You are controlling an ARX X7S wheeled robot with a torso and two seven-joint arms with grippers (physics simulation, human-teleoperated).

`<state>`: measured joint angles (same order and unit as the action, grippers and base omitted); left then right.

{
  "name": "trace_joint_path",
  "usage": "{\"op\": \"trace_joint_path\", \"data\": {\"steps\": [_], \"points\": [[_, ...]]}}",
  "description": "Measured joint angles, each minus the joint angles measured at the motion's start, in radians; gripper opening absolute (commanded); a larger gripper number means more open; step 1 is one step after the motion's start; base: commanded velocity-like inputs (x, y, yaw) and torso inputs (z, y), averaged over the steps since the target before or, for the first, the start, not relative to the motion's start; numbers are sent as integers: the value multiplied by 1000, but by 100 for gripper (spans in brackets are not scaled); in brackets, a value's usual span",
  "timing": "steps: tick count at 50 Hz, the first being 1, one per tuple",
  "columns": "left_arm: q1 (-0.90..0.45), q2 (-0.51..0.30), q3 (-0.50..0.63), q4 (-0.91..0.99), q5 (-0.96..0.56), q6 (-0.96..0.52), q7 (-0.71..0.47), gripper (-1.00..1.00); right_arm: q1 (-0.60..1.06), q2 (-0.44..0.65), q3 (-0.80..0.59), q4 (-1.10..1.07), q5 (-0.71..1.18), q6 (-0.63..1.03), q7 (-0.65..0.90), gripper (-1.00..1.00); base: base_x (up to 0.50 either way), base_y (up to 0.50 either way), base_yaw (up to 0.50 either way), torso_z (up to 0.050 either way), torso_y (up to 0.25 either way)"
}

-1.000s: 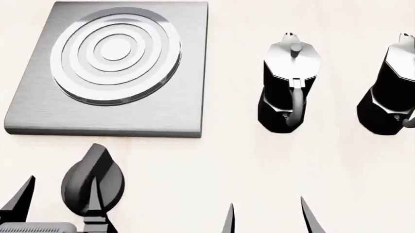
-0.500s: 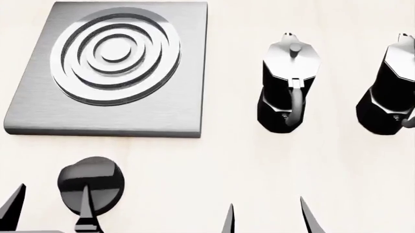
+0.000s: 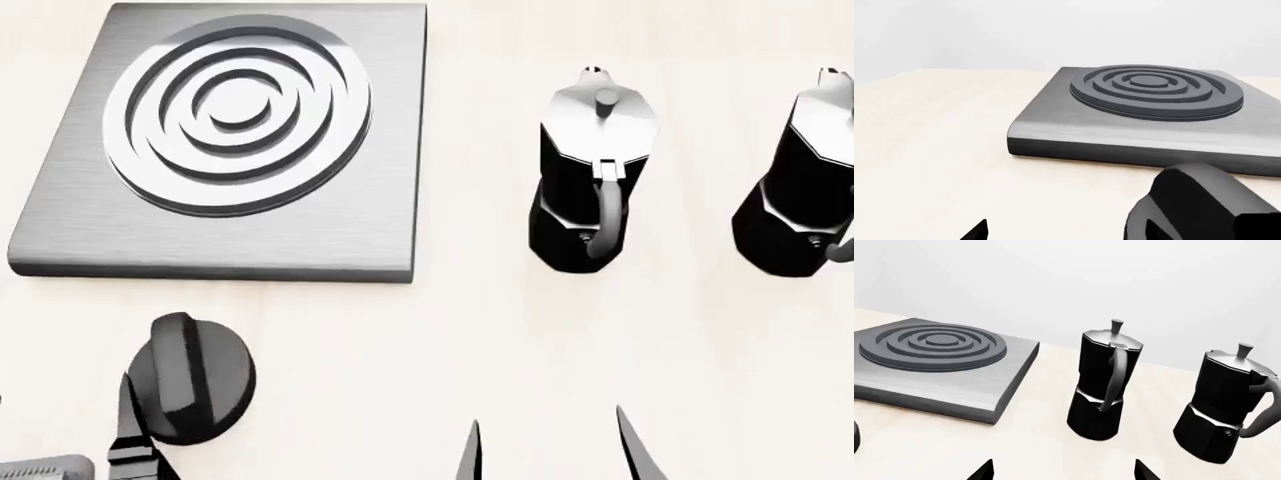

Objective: Turn off the stove.

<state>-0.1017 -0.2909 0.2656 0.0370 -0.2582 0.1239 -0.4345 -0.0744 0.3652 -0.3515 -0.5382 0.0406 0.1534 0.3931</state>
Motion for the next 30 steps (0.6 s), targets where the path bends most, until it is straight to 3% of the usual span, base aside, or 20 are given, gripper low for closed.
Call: {"op": "trace_joint_path", "data": {"steps": [20, 30], "points": [[-18, -10, -28, -33, -45, -27, -27, 100, 2, 4, -5, 1, 3, 0, 5, 100, 0, 0, 0, -1, -2], [4, -45, -50, 70, -115, -72, -35, 100, 7, 5, -8, 4, 5, -4, 6, 100, 0, 0, 0, 0, 0]]}}
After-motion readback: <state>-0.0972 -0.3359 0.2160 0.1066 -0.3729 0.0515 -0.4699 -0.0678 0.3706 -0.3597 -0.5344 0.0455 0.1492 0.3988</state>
